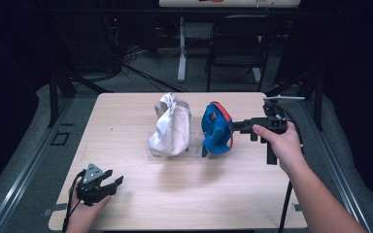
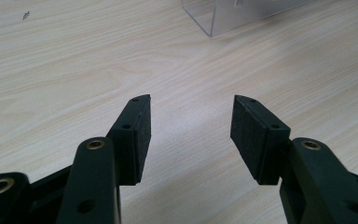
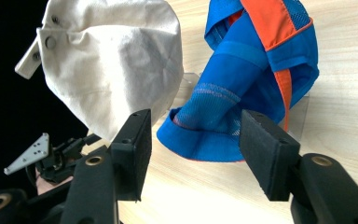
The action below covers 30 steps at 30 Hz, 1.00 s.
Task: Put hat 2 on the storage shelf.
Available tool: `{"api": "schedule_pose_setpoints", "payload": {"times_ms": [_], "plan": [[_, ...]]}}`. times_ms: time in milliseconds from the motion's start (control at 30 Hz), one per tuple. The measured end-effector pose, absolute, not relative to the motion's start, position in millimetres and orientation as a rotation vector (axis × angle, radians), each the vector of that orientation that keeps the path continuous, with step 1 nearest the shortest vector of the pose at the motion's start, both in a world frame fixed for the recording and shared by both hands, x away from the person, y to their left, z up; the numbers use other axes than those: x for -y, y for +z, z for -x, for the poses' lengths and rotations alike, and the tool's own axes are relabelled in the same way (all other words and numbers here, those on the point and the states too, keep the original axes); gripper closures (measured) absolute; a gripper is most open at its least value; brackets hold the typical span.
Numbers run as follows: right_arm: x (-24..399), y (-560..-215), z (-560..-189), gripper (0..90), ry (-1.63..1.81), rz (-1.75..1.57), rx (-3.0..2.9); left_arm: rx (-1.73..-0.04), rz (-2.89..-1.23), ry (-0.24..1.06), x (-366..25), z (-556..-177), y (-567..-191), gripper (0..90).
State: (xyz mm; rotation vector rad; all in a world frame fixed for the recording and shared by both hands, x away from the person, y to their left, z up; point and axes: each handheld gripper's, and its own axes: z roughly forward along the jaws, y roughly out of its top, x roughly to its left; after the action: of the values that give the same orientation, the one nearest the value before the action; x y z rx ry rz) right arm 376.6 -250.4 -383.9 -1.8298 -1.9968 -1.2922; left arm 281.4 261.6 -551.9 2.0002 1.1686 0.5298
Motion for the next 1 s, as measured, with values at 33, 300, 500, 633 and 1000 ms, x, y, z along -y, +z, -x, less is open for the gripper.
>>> {"api": "schedule_pose_setpoints", "payload": {"times_ms": [33,300,500,633,1000], "plan": [[250,-384,-374,43.9,-1.298,1.825,2.01,-1.166,-2.002,0.53,-262,-281,-552,48.3],[250,-394,-351,42.9,-1.354,1.777,2.101,-1.167,-2.001,0.529,-262,-281,-552,47.4],[249,-410,-334,42.9,-1.386,1.744,2.123,-1.17,-2.008,0.514,-262,-281,-552,46.7],[248,-421,-320,43.5,-1.414,1.735,2.186,-1.171,-1.987,0.511,-262,-281,-553,46.6],[251,-469,-288,47.7,-1.467,1.75,2.214,-1.163,-1.997,0.501,-262,-281,-552,46.8]]}}
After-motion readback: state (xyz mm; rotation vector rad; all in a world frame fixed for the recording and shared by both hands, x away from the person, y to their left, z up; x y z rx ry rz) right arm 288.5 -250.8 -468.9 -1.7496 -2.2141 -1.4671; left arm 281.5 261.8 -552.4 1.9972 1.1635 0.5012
